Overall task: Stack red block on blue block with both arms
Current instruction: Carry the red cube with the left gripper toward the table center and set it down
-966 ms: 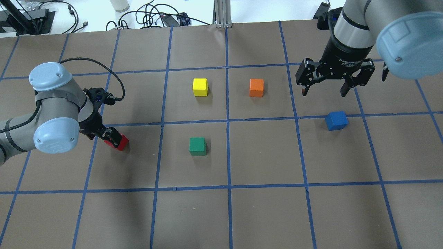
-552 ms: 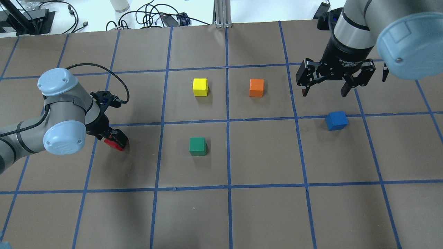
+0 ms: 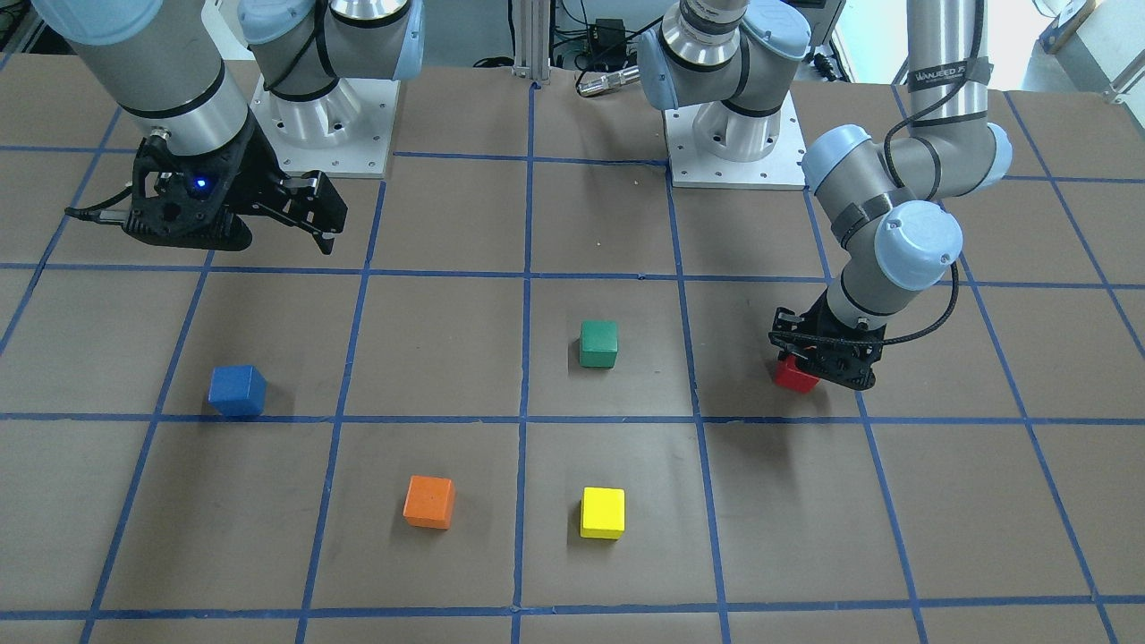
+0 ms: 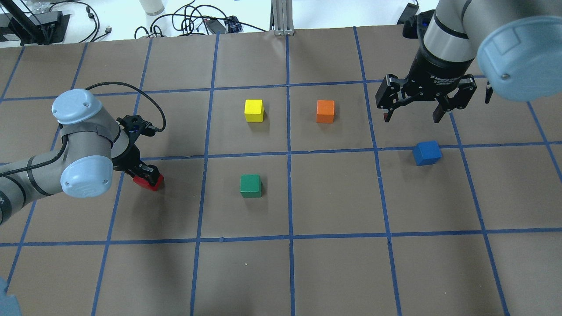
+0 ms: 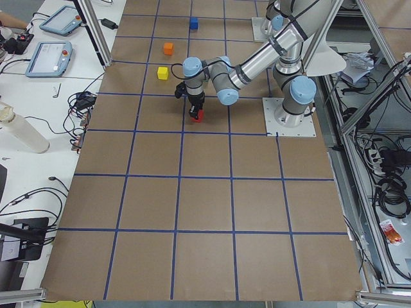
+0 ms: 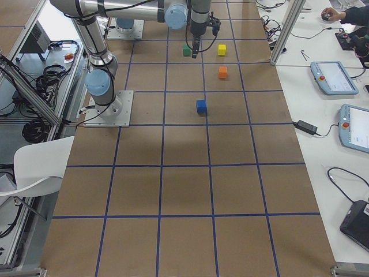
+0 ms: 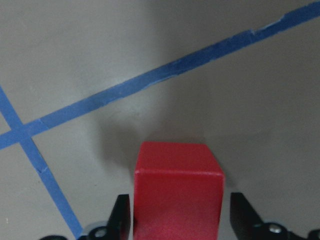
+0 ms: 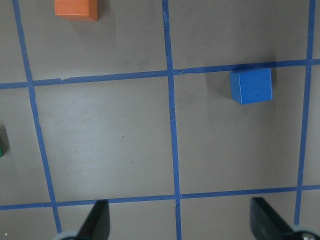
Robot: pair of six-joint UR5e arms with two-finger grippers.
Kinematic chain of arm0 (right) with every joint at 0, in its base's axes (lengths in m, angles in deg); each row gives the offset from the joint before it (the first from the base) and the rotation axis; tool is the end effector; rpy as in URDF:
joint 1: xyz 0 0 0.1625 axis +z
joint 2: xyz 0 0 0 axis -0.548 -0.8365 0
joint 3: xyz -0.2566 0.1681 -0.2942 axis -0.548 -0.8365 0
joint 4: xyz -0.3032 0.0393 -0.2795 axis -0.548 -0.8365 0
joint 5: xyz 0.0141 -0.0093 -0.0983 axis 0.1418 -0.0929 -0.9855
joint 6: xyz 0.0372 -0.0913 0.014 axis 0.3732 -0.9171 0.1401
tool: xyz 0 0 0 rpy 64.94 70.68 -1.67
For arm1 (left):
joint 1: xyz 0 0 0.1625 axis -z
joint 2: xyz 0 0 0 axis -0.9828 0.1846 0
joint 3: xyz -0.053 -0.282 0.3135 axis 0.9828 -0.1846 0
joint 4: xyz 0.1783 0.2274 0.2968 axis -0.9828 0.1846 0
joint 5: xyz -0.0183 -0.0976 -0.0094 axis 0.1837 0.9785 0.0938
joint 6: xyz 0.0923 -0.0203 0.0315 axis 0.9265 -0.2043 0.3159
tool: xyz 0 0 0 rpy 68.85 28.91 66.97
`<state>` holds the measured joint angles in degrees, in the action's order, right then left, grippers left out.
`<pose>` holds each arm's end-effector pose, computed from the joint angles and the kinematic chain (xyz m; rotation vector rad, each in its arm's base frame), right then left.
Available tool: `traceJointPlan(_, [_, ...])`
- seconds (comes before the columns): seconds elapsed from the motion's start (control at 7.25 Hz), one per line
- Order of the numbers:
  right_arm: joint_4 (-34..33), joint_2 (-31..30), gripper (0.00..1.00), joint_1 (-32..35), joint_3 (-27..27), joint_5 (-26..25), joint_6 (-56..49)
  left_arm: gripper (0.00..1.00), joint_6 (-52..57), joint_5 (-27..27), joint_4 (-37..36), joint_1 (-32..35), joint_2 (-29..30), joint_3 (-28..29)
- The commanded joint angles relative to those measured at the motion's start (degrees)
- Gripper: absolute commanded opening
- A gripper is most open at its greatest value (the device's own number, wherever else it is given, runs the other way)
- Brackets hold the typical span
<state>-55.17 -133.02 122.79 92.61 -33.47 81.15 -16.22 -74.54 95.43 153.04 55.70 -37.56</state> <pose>0.1309 -0.4897 0.4465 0.1012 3.1262 0.1145 0.0101 -0.4897 0.1983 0.5748 3.0647 0.1175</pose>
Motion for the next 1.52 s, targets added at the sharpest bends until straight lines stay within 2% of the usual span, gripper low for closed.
traceJointPlan(0.0, [0.0,0.0,1.0,0.0,0.5,-0.1,0.0,0.0,-4.4,-0.3,0.2,0.9,-2.0,1.7])
traceJointPlan(0.28, [0.0,0.0,1.0,-0.1,0.6,-0.1,-0.1,0.0,-10.6,-0.2,6.0,5.3,-2.8,6.4])
traceJointPlan(0.69, [0.0,0.0,1.0,-0.1,0.5,-0.1,-0.1,0.0,-41.8,1.3,19.0,20.0,0.5,21.7])
traceJointPlan(0.97, [0.0,0.1,1.0,-0.1,0.6,-0.2,-0.1,0.0,-57.8,5.3,17.7,28.6,5.5,25.8])
traceJointPlan(1.38, [0.0,0.1,1.0,-0.1,0.6,-0.2,-0.1,0.0,-61.5,7.6,9.9,35.2,13.5,26.5])
